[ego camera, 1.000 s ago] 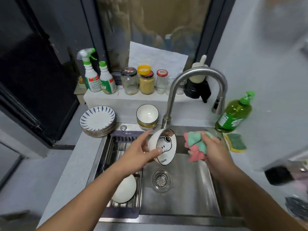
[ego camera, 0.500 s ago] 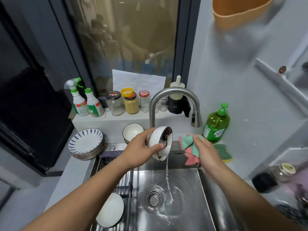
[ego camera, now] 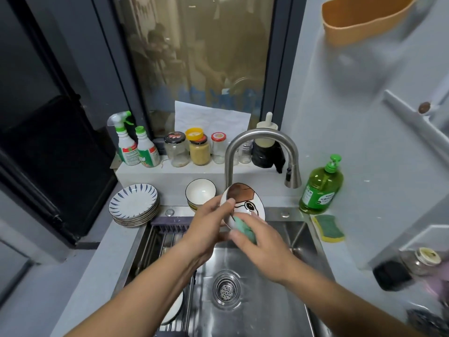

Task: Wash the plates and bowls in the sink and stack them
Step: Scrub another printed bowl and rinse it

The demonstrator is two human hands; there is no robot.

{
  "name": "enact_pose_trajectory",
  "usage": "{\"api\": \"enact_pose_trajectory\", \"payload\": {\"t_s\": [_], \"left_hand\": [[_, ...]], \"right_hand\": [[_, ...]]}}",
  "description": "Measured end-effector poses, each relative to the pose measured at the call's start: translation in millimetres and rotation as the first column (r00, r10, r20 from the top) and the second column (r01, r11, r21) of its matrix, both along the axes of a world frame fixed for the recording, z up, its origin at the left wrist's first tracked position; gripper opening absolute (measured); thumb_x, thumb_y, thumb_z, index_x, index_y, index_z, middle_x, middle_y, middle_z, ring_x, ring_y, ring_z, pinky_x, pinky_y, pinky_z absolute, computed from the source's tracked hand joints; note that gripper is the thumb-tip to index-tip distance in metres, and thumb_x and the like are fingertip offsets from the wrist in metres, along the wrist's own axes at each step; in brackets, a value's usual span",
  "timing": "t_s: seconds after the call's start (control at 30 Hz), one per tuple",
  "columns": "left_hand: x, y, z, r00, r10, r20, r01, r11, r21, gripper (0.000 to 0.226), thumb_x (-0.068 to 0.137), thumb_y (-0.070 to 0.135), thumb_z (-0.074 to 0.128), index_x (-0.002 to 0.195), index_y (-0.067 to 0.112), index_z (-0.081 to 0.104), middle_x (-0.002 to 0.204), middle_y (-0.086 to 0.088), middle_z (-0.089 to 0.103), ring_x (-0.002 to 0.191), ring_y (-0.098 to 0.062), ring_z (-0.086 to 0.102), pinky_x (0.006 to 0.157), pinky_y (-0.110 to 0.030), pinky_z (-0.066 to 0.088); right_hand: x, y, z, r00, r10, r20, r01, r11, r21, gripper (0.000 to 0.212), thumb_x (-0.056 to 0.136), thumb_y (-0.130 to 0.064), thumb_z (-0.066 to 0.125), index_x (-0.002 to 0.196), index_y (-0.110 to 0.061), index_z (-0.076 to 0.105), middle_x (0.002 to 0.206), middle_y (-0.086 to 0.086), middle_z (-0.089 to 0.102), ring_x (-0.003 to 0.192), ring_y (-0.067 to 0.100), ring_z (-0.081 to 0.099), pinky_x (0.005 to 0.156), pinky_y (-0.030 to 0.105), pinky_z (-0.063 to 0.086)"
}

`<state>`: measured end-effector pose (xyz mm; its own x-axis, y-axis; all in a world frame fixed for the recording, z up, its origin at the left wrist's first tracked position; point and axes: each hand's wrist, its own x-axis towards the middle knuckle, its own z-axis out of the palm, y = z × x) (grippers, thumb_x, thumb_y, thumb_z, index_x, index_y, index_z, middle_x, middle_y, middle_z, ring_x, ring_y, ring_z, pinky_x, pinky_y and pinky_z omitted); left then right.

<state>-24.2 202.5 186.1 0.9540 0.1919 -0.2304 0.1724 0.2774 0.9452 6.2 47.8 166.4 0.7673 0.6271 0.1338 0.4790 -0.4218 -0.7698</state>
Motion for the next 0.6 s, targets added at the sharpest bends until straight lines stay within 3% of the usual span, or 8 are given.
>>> {"api": "enact_pose_trajectory", "payload": {"t_s": [0.07,0.17,0.23,0.3,0.37,0.47,0.53,0.6], "left_hand": [[-2.1,0.8,1.7,1.0,-0.012,0.011,0.012,1.0,-0.009,0.023,0.099,0.021,0.063,0.077,0.023,0.072,0.077,-0.001,0.065,0.066,-0.015,0.066,0.059,-0.031,0.055],[-7.3,9.3,7.2,0.997,-0.071,-0.018,0.071,0.996,-0.045,0.028,0.099,0.022,0.063,0.074,0.023,0.075,0.084,-0.005,0.07,0.071,-0.019,0.07,0.073,-0.047,0.063],[-10.6,13.2,8.2,0.993,-0.104,-0.059,0.1,0.993,-0.058,0.029,0.1,0.023,0.062,0.075,0.021,0.078,0.091,-0.009,0.073,0.078,-0.024,0.073,0.08,-0.052,0.062],[-10.6,10.5,7.5,0.994,-0.075,-0.075,0.069,0.994,-0.083,0.025,0.101,0.021,0.061,0.083,0.017,0.077,0.092,-0.013,0.073,0.082,-0.028,0.073,0.082,-0.053,0.062],[-7.3,3.7,7.2,0.998,0.004,-0.067,-0.01,0.995,-0.095,0.018,0.101,0.021,0.06,0.089,0.013,0.07,0.086,-0.012,0.071,0.076,-0.024,0.072,0.076,-0.048,0.063],[0.3,-0.7,3.6,0.997,0.076,-0.036,-0.077,0.995,-0.056,0.018,0.099,0.024,0.064,0.082,0.017,0.062,0.079,-0.007,0.06,0.067,-0.017,0.063,0.058,-0.032,0.058],[-0.8,3.7,2.8,0.997,0.057,-0.043,-0.06,0.995,-0.073,0.02,0.098,0.025,0.065,0.08,0.017,0.06,0.076,-0.006,0.055,0.063,-0.018,0.061,0.055,-0.031,0.055],[-3.8,10.1,7.8,0.997,0.006,-0.076,-0.015,0.993,-0.116,0.019,0.096,0.026,0.066,0.084,0.013,0.06,0.077,-0.007,0.056,0.061,-0.019,0.063,0.059,-0.037,0.06]], "right_hand": [[-4.3,3.5,-3.9,0.993,0.004,-0.115,0.012,0.991,0.136,0.056,0.089,-0.069,0.047,0.13,-0.033,0.058,0.122,-0.014,0.065,0.127,0.006,0.051,0.116,0.044,0.033],[6.7,-17.5,-7.1,0.957,0.137,0.257,-0.125,0.99,-0.064,0.051,0.098,-0.058,0.042,0.134,-0.027,0.059,0.133,-0.014,0.062,0.127,-0.018,0.038,0.125,0.042,0.004],[28.9,-38.2,-8.1,0.818,0.301,0.49,-0.153,0.935,-0.32,0.057,0.1,-0.061,0.029,0.136,-0.028,0.058,0.142,-0.012,0.057,0.139,-0.004,0.037,0.123,0.052,0.0],[43.5,-44.7,-7.1,0.774,0.36,0.521,-0.137,0.898,-0.417,0.059,0.1,-0.061,0.024,0.133,-0.027,0.059,0.142,-0.01,0.057,0.144,0.007,0.036,0.122,0.057,0.008],[31.1,-30.8,-6.8,0.872,0.22,0.436,-0.116,0.961,-0.253,0.055,0.101,-0.059,0.027,0.125,-0.025,0.063,0.133,-0.012,0.061,0.135,0.009,0.045,0.117,0.054,0.024],[-2.8,2.1,-4.4,0.988,-0.001,0.154,-0.015,0.994,0.109,0.048,0.095,-0.053,0.036,0.12,-0.021,0.064,0.119,-0.014,0.062,0.115,0.003,0.051,0.102,0.027,0.038],[-12.5,6.7,-4.0,0.995,-0.006,0.103,-0.01,0.988,0.154,0.048,0.093,-0.052,0.04,0.123,-0.021,0.063,0.12,-0.012,0.061,0.114,0.0,0.05,0.098,0.015,0.036],[-5.6,-2.5,-1.2,0.968,0.077,0.238,-0.095,0.994,0.062,0.045,0.095,-0.048,0.046,0.125,-0.02,0.062,0.123,-0.01,0.062,0.115,0.005,0.052,0.099,0.018,0.038]]}}
